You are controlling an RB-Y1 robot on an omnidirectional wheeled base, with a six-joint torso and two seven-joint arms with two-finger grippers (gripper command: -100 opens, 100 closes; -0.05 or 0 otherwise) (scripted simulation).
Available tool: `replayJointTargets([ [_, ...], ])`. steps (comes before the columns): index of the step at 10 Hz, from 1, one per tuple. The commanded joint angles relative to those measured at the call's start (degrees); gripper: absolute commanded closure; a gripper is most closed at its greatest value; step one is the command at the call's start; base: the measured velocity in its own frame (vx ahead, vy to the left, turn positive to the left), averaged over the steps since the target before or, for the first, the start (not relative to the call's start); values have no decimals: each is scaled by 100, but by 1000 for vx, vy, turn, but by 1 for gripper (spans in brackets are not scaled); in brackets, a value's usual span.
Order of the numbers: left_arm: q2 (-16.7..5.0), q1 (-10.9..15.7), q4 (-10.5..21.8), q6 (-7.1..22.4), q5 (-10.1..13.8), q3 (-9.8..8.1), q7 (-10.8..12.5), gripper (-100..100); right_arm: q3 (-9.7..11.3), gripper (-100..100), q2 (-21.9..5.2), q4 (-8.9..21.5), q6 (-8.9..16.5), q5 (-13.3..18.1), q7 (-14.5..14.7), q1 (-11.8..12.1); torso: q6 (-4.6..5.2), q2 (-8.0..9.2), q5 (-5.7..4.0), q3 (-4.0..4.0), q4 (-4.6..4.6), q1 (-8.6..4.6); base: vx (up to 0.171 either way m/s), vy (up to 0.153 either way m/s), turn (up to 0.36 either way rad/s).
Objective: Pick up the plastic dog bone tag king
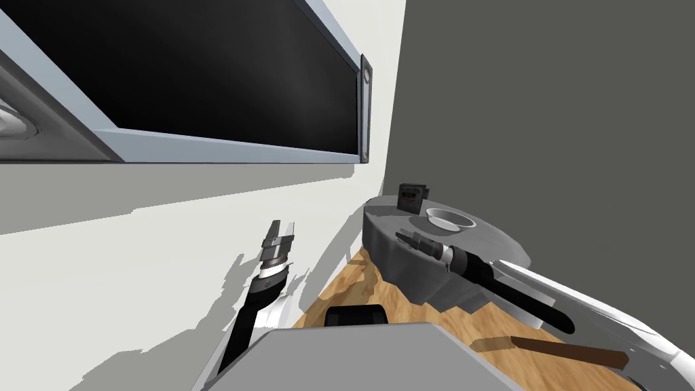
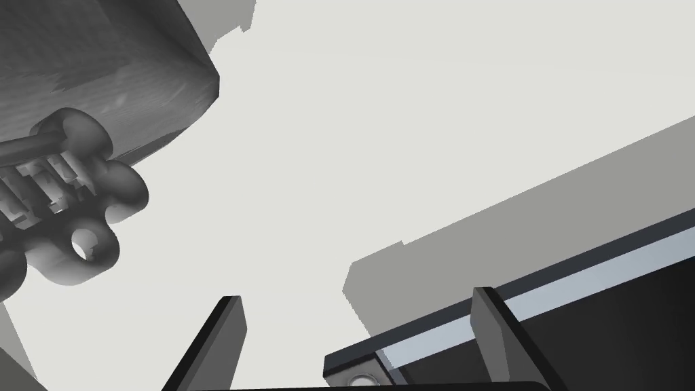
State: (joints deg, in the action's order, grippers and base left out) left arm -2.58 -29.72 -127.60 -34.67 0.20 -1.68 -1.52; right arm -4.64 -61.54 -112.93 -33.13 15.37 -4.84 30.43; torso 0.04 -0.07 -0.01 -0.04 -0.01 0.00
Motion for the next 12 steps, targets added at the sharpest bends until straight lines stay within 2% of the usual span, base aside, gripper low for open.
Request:
replayJointTargets([
  [1,0,0,0,0,0,0,0,0,-29,-100,-286,85,5,103,-70,78,0,0,0,0,0,0,0,-2,82],
  [12,0,0,0,0,0,0,0,0,-6,-100,-2059,628,1,592,-470,278,0,2,1,1,0,10,-2,8,44],
])
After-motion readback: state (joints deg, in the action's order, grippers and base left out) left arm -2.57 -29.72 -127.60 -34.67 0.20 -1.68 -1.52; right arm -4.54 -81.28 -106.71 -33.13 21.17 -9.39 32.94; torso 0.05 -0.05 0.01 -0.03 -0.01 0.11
